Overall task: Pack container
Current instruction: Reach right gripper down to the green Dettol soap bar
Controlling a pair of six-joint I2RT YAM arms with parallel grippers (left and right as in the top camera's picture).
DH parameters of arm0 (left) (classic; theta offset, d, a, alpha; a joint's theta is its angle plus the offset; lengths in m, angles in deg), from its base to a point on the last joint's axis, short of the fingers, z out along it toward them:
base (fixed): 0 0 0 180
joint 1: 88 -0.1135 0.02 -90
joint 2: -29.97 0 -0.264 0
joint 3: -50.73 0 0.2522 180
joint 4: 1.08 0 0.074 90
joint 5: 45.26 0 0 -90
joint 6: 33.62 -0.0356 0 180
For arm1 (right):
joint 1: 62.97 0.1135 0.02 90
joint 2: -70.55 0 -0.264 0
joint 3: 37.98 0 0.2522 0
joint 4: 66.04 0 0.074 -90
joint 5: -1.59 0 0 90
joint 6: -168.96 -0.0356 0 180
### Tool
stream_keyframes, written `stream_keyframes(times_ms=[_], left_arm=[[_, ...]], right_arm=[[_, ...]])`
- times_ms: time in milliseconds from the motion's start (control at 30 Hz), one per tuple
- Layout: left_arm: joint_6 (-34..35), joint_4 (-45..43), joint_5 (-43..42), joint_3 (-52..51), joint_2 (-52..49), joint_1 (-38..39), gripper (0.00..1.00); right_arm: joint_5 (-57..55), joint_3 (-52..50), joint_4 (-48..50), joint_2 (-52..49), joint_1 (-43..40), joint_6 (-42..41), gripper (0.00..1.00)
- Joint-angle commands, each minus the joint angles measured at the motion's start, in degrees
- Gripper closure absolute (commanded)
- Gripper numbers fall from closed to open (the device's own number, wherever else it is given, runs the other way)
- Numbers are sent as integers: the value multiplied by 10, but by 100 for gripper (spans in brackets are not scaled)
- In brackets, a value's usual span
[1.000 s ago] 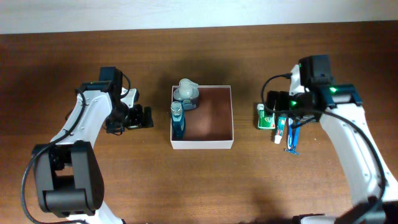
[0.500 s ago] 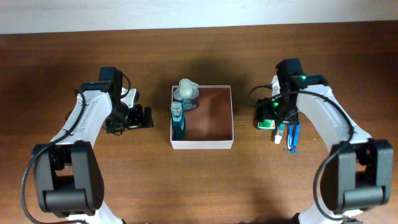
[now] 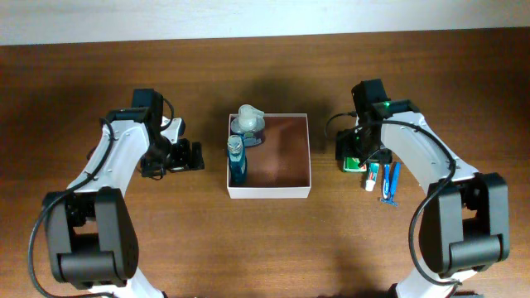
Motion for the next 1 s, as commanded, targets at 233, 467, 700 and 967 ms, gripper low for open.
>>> stream_keyframes(times_ms=[233, 467, 700, 967], left_arm=[[2, 0, 0, -2, 2, -2, 1], [2, 0, 0, -2, 2, -2, 0], [2, 0, 0, -2, 2, -2, 1], [2, 0, 0, -2, 2, -2, 1]], right_arm=[[-14, -21, 35, -19, 5, -17, 20], [-13, -42, 60, -44, 5, -15, 21], [-14, -49, 72, -54, 4, 2, 23], [-14, -49, 75, -54, 4, 2, 42]])
